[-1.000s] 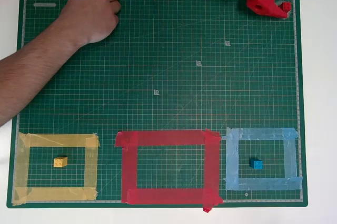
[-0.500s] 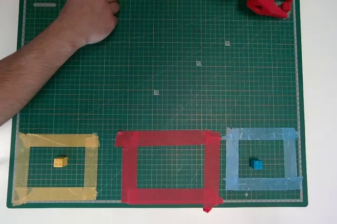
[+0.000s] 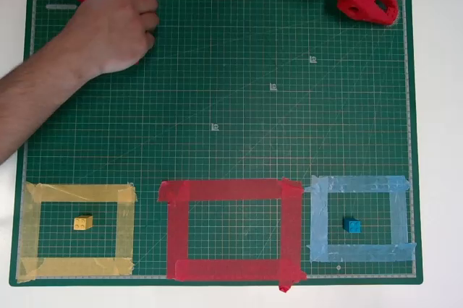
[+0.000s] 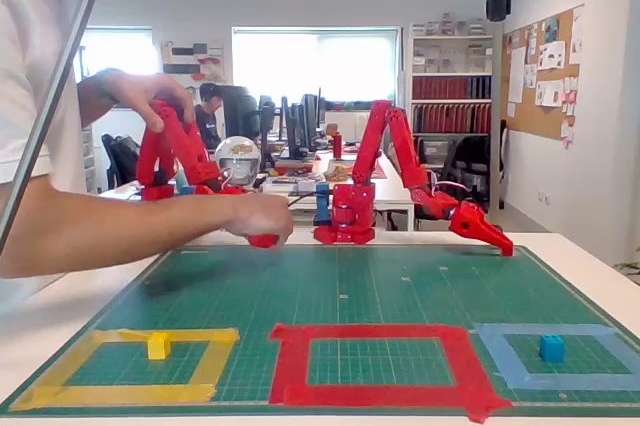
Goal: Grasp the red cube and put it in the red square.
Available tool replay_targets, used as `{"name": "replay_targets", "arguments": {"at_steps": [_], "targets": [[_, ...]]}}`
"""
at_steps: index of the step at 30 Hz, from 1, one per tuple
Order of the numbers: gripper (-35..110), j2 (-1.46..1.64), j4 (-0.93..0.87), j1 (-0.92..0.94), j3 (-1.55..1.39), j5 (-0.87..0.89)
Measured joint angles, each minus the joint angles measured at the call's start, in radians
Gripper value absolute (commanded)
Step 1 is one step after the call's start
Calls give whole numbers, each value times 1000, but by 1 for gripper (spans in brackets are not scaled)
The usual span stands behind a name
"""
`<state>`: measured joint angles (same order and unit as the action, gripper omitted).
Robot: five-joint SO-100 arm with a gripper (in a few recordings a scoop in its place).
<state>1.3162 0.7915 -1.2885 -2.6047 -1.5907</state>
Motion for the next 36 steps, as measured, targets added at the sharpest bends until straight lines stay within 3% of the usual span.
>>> {"name": "replay_targets", "arguments": {"at_steps": [5,12,22,27,36], "targets": [[-1,23,-46,173,143,0],[-1,100,-385,598,414,9],[-1,-104,-439,1147,660,9],[-1,-325,-439,1264,844,9],[-1,-526,-439,1310,1015,9]]}}
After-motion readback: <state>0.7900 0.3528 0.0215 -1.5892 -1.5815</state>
